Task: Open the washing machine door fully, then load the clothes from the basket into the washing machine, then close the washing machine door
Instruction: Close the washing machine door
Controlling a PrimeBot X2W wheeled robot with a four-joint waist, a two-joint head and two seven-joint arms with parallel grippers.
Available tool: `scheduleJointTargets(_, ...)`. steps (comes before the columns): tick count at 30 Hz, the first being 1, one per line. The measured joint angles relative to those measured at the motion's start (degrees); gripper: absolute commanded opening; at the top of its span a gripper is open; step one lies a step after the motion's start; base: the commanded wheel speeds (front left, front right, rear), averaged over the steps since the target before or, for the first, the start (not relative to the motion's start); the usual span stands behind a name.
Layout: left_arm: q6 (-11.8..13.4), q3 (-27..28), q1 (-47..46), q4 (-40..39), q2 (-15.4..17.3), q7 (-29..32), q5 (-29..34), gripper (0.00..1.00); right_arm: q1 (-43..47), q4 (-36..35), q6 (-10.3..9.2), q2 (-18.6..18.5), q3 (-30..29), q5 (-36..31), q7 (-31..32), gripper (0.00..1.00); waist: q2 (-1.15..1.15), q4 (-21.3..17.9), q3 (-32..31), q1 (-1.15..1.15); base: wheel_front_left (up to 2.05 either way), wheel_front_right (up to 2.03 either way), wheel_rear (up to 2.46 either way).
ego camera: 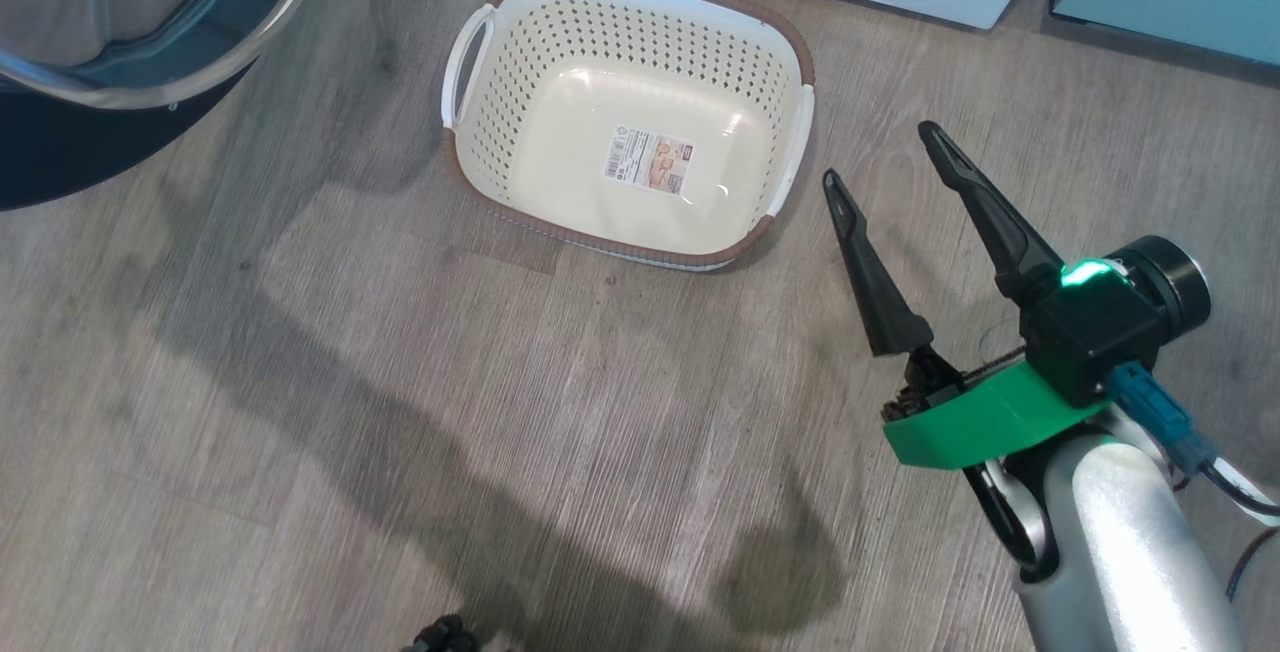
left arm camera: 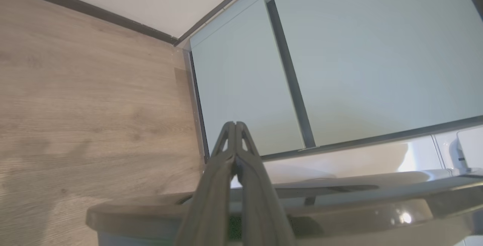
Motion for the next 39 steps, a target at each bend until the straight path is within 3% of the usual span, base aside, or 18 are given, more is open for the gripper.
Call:
scheduleJointTargets(13,-2.0,-1.1,0.0,0.8,-0.8,9.4,-1.3,0.0,0.0,1.4,0.0,0.0,-0.2,1.0,-1.2,1.0,0.0,0.0,-1.9,0.0,0.0,0.0,0.0)
scheduleJointTargets(22,-3.6,-1.8,2.8,-0.1,-4.2,19.8,-4.4,0.0,0.4,4.2,0.0,0.0,-0.5,3.6,-3.7,1.0,0.0,0.2,-6.4,0.0,0.0,0.0,0.0)
scheduleJointTargets(39,-4.1,-3.3,13.6,-13.4,-17.0,33.8,-11.9,0.0,5.2,7.4,0.0,0.0,0.0,6.1,-6.1,1.0,0.0,-1.0,-14.6,0.0,0.0,0.0,0.0)
